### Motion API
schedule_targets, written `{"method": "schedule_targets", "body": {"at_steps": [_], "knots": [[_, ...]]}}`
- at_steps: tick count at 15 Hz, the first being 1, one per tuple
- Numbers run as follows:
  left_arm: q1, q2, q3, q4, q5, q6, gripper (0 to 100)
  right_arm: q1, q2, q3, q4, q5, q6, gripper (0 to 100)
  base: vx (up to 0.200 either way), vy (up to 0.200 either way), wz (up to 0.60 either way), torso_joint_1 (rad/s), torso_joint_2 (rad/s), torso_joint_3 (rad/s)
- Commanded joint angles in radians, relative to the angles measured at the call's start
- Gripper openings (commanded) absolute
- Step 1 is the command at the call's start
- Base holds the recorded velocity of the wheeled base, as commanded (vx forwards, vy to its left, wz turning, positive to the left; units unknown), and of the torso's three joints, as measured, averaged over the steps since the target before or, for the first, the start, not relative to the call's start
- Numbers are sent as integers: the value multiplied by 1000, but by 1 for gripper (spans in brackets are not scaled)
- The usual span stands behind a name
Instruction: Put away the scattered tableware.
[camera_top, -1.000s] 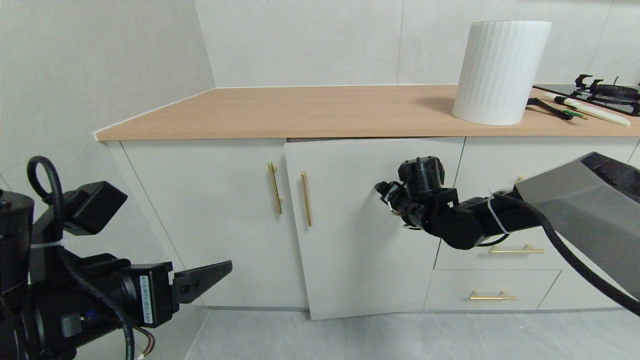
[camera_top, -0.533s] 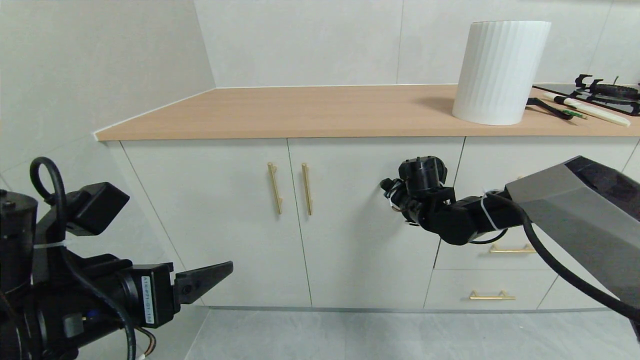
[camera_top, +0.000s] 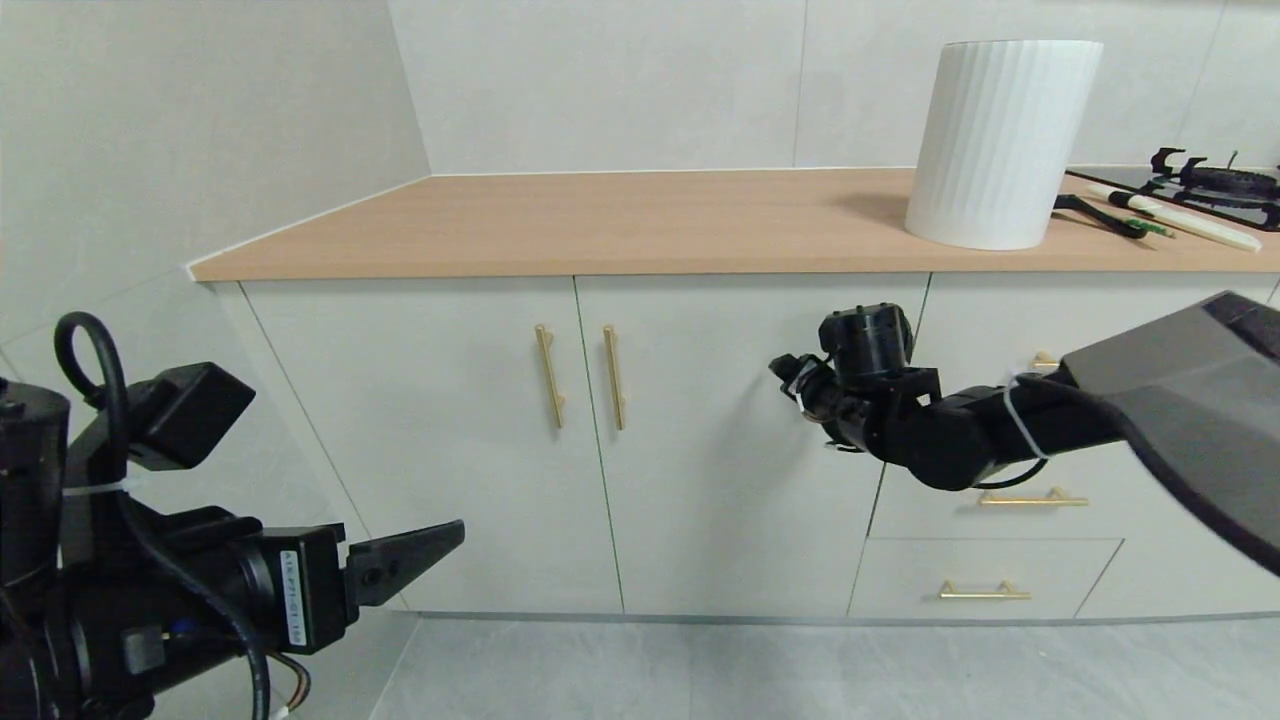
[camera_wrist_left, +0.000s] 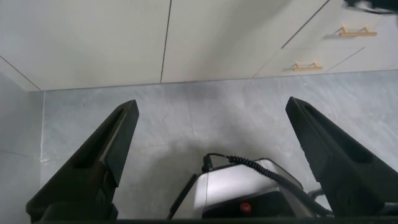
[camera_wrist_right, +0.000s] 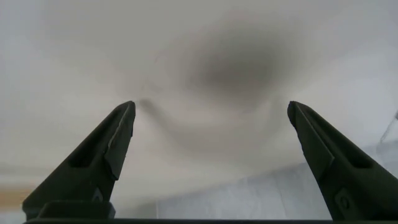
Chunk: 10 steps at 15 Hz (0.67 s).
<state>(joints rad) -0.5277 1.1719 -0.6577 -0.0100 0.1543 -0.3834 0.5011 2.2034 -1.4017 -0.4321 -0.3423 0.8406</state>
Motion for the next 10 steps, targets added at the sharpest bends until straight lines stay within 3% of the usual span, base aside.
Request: {"method": "schedule_targets", "body": {"at_steps": [1,3,5,10], "knots": [[0,-18,0,-2,2,0,100,19,-298,224,0,111,-60,100,0,0,0,0,0,0],[2,-67,0,-2,4,6,100,25,-513,380,-4,118,-192,100,0,0,0,0,0,0],[21,-149,13,-2,4,37,100,30,-804,592,-2,126,-356,100,0,0,0,0,0,0],[97,-532,228,4,1,121,100,24,-1341,925,13,105,-578,100,0,0,0,0,0,0]]}}
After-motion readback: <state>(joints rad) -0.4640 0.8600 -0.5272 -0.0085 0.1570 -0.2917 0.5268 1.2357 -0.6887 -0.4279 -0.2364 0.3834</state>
